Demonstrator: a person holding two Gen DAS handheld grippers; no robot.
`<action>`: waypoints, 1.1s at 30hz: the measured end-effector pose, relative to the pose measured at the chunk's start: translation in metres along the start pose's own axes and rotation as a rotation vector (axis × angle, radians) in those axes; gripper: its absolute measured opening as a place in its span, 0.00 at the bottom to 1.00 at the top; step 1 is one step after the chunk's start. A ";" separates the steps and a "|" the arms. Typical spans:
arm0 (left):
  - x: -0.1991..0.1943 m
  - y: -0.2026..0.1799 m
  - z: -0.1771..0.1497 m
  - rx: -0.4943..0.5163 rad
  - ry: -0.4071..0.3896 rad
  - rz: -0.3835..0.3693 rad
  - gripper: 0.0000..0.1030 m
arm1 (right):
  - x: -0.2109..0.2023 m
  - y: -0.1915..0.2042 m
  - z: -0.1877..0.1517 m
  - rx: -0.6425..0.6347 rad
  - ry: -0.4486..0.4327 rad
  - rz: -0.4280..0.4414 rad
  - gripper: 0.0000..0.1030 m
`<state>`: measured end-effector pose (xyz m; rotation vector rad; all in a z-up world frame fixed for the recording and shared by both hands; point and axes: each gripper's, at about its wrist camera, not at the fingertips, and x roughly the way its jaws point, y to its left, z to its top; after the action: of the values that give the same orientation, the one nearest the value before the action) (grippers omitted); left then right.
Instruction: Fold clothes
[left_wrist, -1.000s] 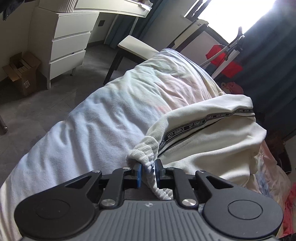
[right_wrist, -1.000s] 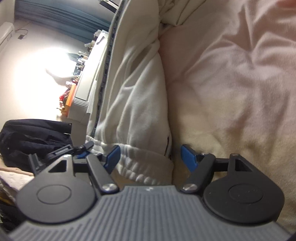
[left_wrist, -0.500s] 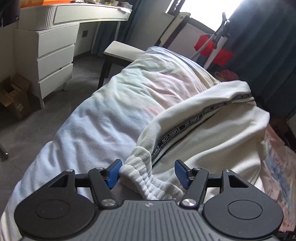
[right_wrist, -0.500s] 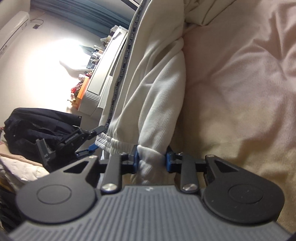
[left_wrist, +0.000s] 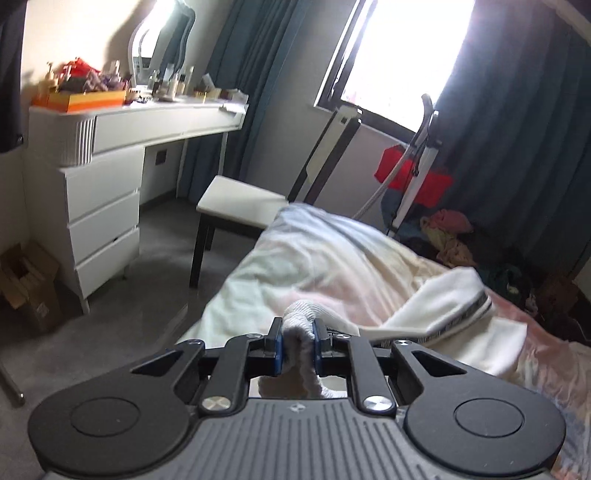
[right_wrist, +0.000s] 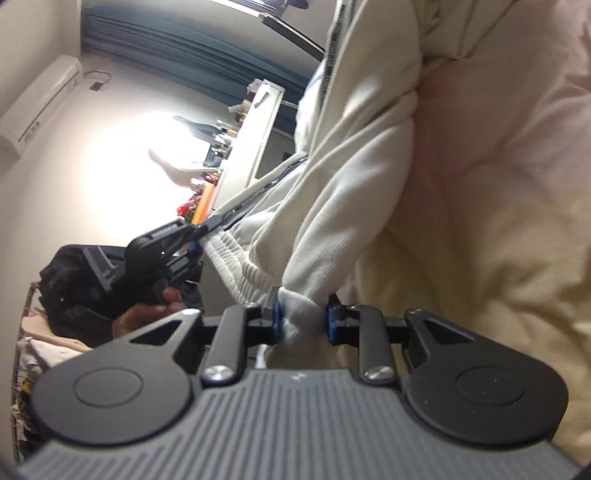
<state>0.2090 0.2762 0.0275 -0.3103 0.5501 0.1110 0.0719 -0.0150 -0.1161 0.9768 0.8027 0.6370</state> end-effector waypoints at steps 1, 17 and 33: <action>0.006 -0.004 0.022 0.027 -0.022 0.016 0.15 | 0.016 0.008 0.003 0.008 -0.008 0.027 0.25; 0.273 0.033 0.117 0.149 0.091 0.307 0.17 | 0.298 0.034 0.065 0.038 0.073 -0.002 0.28; 0.110 -0.017 0.069 0.167 -0.026 0.204 0.82 | 0.198 0.097 0.063 -0.241 0.088 -0.124 0.86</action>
<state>0.3395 0.2848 0.0298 -0.0890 0.5611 0.2642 0.2226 0.1506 -0.0671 0.6786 0.8362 0.6557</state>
